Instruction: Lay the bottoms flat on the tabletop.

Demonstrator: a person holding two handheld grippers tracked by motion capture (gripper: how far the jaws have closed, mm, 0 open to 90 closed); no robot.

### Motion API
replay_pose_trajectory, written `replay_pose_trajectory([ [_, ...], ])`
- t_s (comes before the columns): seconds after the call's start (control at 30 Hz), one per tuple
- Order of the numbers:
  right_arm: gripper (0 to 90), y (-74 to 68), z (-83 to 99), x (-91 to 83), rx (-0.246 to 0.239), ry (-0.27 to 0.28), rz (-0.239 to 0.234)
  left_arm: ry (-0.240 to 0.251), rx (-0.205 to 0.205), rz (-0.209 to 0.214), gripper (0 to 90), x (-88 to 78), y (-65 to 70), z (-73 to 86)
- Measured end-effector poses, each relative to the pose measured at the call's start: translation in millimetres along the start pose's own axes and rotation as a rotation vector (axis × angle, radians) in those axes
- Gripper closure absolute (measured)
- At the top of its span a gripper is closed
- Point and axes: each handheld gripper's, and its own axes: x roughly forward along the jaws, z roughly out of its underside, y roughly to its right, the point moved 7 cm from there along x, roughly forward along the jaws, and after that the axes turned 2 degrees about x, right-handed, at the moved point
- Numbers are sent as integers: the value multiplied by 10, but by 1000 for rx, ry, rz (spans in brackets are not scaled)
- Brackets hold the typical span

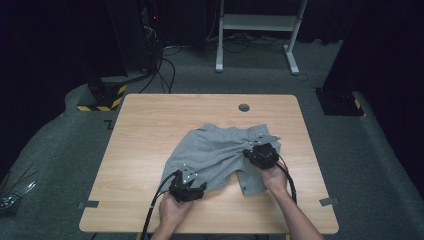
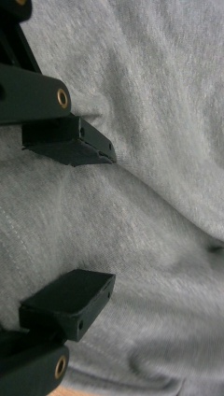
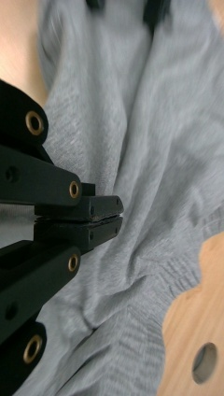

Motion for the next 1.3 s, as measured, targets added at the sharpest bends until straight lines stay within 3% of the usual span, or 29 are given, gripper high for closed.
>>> replay_pose_trajectory([
  [0.1, 871, 43, 80, 291, 9, -79, 31, 0, 0, -1, 358, 0, 0, 0],
  [0.17, 787, 47, 139, 375, 28, -103, 41, 0, -1, -2, 359, 1, 0, 0],
  [0.2, 725, 38, 156, 362, 45, -90, 53, 0, -1, -2, 359, 1, 0, -1],
  [0.3, 653, -26, 138, 160, 55, -17, 60, -1, -3, -8, 362, 3, -4, -3],
  [0.37, 662, -138, 120, -99, 35, 62, 43, -1, -8, -9, 364, 6, -3, -5],
  [0.43, 720, -276, 173, -298, -2, 101, 2, -1, -9, -12, 367, 7, -4, -6],
  [0.53, 777, -448, 364, -379, -25, 72, -64, 0, -13, -23, 383, 8, -14, -10],
  [0.6, 787, -484, 519, -291, -36, 17, -55, 1, -17, -32, 395, 15, -25, -16],
  [0.67, 790, -441, 635, -131, -7, -35, -48, 2, -26, -39, 404, 25, -39, -25],
  [0.77, 791, -319, 659, 44, 10, -70, -3, 0, -41, -59, 406, 52, -80, -46],
  [1.07, 779, 67, 398, 334, 60, -91, 44, -18, -70, -88, 405, 181, -227, -163],
  [1.17, 709, 53, 370, 308, 75, -95, 45, -38, -68, -64, 392, 136, -178, -165],
  [1.3, 649, -114, 404, 126, 82, -47, 11, 7, -20, -17, 382, -10, -14, -151],
])
